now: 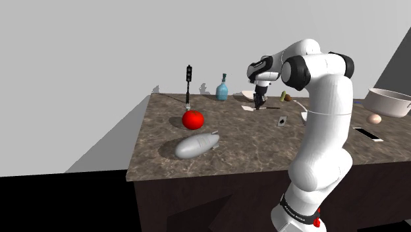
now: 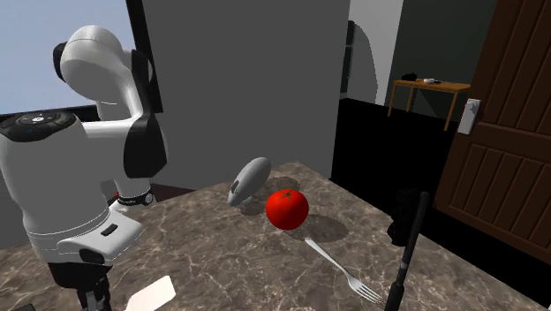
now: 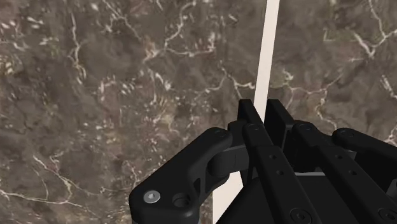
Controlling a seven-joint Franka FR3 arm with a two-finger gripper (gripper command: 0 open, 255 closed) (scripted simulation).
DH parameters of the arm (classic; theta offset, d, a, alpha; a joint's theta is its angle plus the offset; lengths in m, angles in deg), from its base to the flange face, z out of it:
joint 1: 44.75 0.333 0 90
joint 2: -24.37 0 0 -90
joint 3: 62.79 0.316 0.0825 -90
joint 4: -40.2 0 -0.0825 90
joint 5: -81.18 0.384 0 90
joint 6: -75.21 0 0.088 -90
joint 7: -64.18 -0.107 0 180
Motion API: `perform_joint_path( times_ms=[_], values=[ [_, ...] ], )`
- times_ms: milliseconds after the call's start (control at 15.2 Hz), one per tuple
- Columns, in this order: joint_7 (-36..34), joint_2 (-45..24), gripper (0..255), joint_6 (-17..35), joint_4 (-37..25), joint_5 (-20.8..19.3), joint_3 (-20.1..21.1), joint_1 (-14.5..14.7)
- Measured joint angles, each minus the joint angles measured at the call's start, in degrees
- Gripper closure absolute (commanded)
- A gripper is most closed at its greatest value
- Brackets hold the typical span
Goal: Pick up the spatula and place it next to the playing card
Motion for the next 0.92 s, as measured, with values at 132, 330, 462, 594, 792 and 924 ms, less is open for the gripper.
perform_joint_path(
  times_ms=[132,330,462,594,792,924],
  values=[
    [0.18,-0.79,255,1.26,0.55,0.43,0.16,-0.13],
    [0.39,-1.67,255,3.36,1.86,0.93,0.37,-0.25],
    [0.62,-2.29,255,4.61,2.54,1.27,0.5,-0.39],
    [0.75,-2.73,255,5.93,3.47,1.55,0.64,-0.42],
    [1.15,-4.09,255,7.92,4.25,2.31,0.98,-0.72],
    [1.19,-4.34,255,8.48,4.58,2.44,1.06,-0.73]
  ],
)
